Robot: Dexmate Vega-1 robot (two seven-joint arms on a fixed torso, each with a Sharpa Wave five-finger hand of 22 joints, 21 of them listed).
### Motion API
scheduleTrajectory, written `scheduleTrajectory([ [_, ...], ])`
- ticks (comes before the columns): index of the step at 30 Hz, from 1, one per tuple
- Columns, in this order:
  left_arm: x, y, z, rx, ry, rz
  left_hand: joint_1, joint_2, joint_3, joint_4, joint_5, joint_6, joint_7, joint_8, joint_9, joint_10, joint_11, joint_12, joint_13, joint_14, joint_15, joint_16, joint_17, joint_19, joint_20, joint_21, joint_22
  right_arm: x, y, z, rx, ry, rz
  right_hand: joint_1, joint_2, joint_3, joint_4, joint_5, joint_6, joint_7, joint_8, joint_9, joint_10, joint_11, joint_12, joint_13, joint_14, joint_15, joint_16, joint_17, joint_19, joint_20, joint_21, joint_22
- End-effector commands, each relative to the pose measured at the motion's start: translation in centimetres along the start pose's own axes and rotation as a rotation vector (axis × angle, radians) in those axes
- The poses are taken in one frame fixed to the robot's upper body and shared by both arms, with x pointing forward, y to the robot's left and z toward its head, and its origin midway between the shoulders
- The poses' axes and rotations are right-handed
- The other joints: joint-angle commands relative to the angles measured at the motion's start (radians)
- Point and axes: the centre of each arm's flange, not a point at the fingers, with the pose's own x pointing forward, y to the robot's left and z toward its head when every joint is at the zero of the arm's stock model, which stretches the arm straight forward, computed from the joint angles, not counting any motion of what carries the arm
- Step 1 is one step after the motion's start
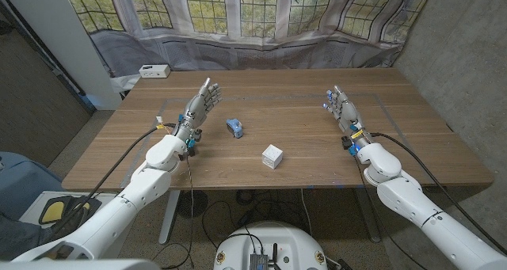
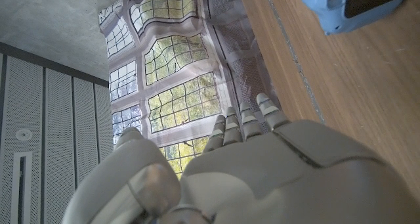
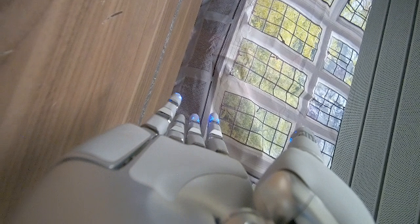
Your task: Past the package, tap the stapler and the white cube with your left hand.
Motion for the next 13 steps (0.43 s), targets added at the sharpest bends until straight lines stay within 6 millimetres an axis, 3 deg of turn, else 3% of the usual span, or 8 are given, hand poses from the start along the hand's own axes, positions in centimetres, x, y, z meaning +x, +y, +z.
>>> scheduleTrajectory([
  [1, -0.4, -0.2, -0.8, -0.001, 0.027, 0.007, 0.012, -0.001, 0.002, -0.004, -0.001, -0.003, 0.0, 0.007, 0.002, -0.008, -0.001, -0.001, 0.001, -0.008, 0.006, -0.004, 0.0, -0.012, 0.003, -0.006, 0.003, 0.1, 0.1, -0.7, 0.013, 0.018, 0.002, -0.002, -0.009, -0.004, -0.003, 0.006, -0.002, -0.006, 0.001, 0.001, 0.006, 0.0, 0.007, -0.001, 0.0, 0.0, 0.002, 0.0, 0.0, -0.001, 0.004, 0.003],
  [13, -0.6, 0.4, -1.7, -0.003, 0.055, -0.008, 0.012, 0.001, 0.003, -0.005, -0.001, -0.002, -0.003, 0.009, 0.001, -0.007, -0.009, 0.001, 0.0, -0.008, 0.004, -0.002, 0.0, -0.017, 0.009, -0.007, 0.003, -0.7, 1.2, -1.5, 0.017, 0.049, -0.028, -0.002, -0.004, -0.002, -0.003, 0.007, 0.006, -0.011, 0.006, 0.001, 0.018, 0.004, 0.013, -0.001, 0.007, 0.002, 0.005, 0.0, 0.002, 0.003, 0.006, 0.003],
])
